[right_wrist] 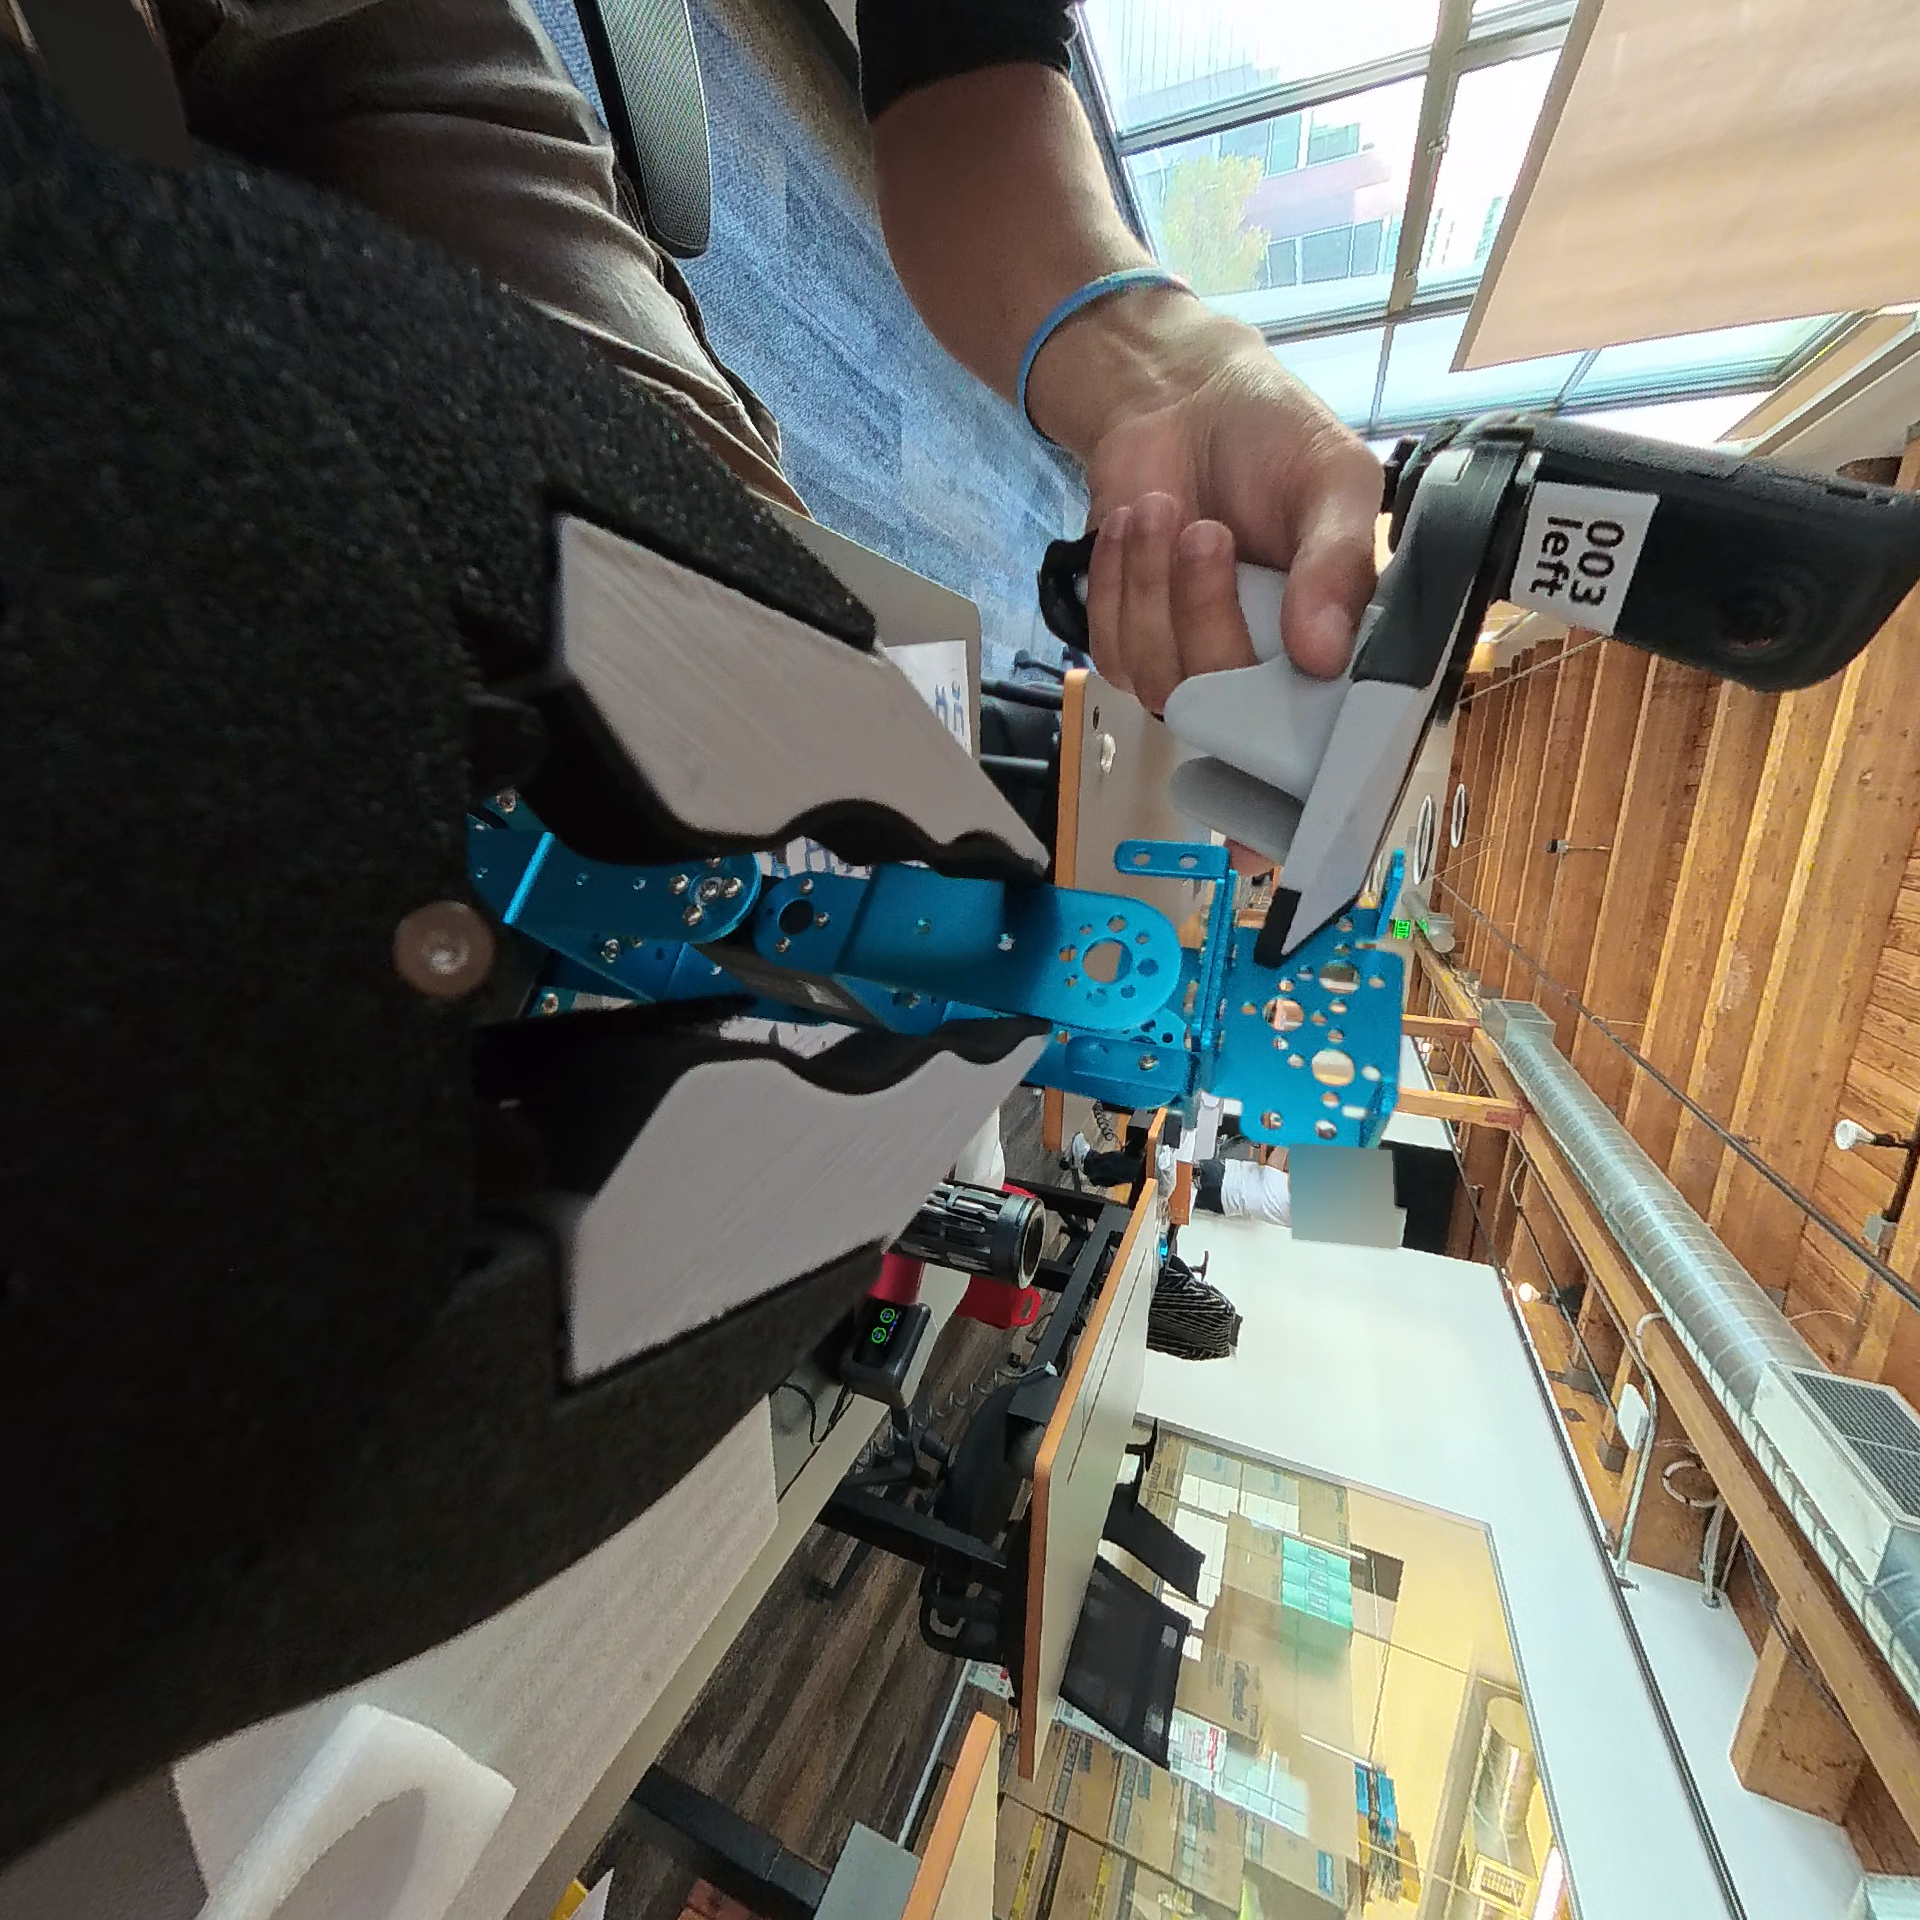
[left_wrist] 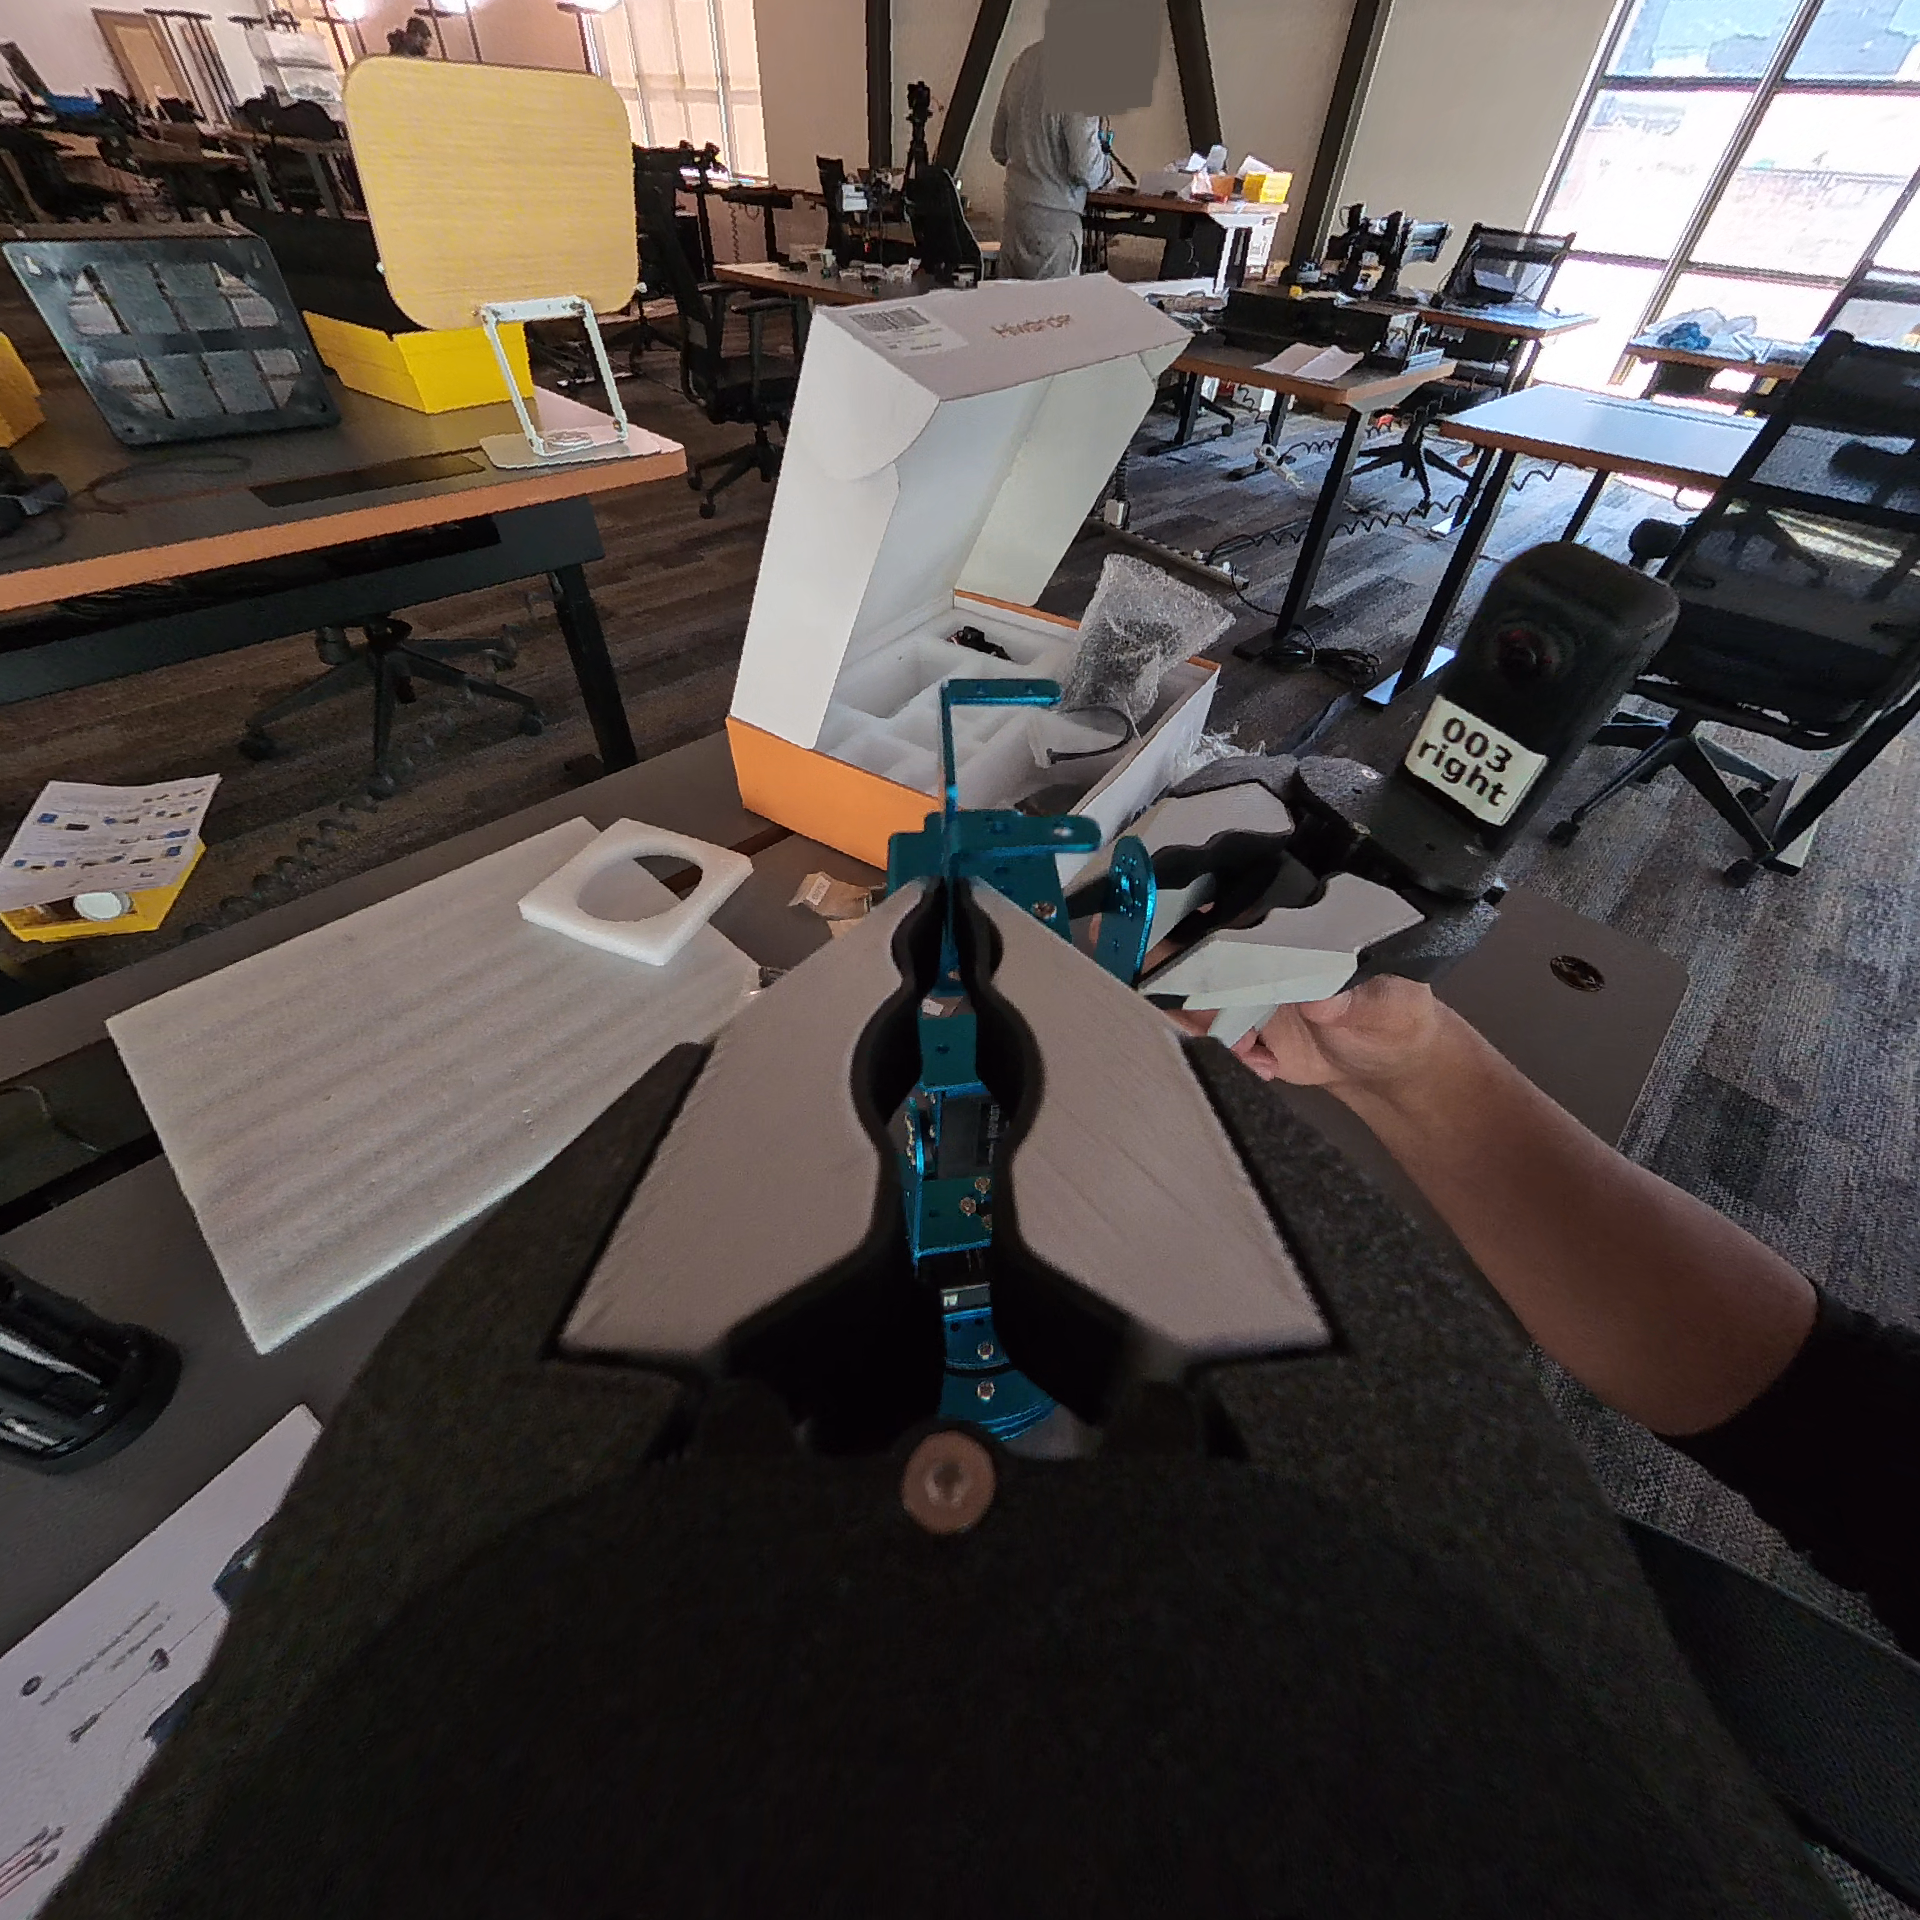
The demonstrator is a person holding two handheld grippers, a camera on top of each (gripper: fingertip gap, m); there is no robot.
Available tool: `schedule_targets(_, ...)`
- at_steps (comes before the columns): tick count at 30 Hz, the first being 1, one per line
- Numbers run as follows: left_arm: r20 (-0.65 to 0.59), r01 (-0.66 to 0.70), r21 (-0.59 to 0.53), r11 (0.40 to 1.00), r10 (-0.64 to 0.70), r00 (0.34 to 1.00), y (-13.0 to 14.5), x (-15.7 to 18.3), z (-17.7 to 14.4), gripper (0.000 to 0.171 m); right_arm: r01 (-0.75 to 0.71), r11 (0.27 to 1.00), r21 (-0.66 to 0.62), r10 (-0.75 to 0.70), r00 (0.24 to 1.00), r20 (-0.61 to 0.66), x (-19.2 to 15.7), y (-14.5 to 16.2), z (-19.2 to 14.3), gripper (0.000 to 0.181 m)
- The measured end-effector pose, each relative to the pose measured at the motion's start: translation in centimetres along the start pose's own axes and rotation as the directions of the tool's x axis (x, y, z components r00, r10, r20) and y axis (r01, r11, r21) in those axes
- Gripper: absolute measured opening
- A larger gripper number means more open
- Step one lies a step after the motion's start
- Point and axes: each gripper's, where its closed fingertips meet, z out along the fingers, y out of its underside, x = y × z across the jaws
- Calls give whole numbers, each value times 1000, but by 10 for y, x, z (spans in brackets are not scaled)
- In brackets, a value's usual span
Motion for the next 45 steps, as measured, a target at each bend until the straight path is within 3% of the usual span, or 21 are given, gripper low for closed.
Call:
schedule_targets(10, 76, -41, 71, 997, 35, 996, -18, -5, 0, 1, 4, 1000, -4, -4, 1000, -6, 1, 0, -1, 25)
schedule_targets(16, 185, -112, 127, 986, 88, 979, -23, -26, -50, 1, 10, 1000, 28, -9, 1000, -14, 4, -8, -8, 25)
schedule_targets(20, 308, -94, 94, 991, 61, 949, 31, -65, -115, 1, -15, 997, 80, 17, 1000, -26, 10, -20, -20, 28)
schedule_targets(26, 484, 62, 105, 993, -106, 869, 171, -115, -227, 1, -106, 986, 128, 114, 992, -58, 32, -22, -32, 38)
schedule_targets(32, 556, 211, 190, 959, -283, 782, 269, -129, -293, 1, -125, 988, 87, 145, 945, -292, 89, 13, -44, 38)
schedule_targets(37, 545, 195, 207, 959, -278, 791, 293, -121, -306, 1, -140, 986, -92, 76, 862, -501, 128, 73, -55, 38)
schedule_targets(41, 473, 175, 263, 949, -285, 834, 292, -115, -298, 1, -218, 965, -146, 94, 807, -582, 139, 110, -56, 44)
schedule_targets(45, 408, 211, 321, 923, -336, 849, 300, -114, -291, 1, -244, 955, -166, 94, 784, -614, 145, 126, -53, 45)
